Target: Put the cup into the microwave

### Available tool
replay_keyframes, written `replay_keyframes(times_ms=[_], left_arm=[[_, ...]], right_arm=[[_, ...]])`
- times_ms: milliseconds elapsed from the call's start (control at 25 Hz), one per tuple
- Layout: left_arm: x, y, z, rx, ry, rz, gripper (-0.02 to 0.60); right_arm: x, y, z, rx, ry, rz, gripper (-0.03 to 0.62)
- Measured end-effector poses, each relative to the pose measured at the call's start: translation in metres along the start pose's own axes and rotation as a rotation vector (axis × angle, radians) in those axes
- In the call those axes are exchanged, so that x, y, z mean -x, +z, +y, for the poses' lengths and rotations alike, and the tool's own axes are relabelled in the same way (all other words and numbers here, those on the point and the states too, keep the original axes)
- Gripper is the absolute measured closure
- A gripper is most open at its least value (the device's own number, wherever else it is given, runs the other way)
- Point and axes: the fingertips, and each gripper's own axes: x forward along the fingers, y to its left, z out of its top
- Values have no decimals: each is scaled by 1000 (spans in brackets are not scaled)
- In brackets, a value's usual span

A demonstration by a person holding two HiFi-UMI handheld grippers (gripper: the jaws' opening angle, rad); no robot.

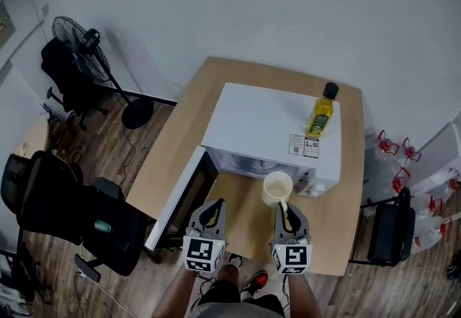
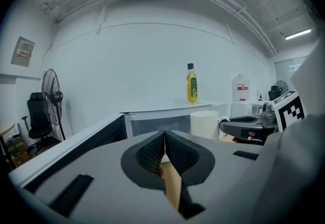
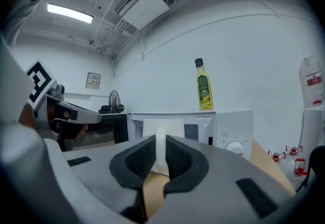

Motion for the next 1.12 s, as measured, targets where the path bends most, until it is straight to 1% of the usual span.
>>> replay_keyframes(times_ms=[200,560,760,920,1120], left_arm=[[-22,-11,13,16,-4,24,557],[-57,-32,23,22,-24,77,557],[-74,-40,25,31,-36,96,557],[-86,-49,28,22,-41,121,557],[-98,-53,31,27,-45,126,557]], right_arm=[[-30,-18,1,3,9,29,551],[-74,-43,-8,3,1,66,551],[-92,-55,-14,-4,-2,83,551],[-105,-64,-19,-11,-5,96,551],[-118,-70,-23,-4,-7,95,551]])
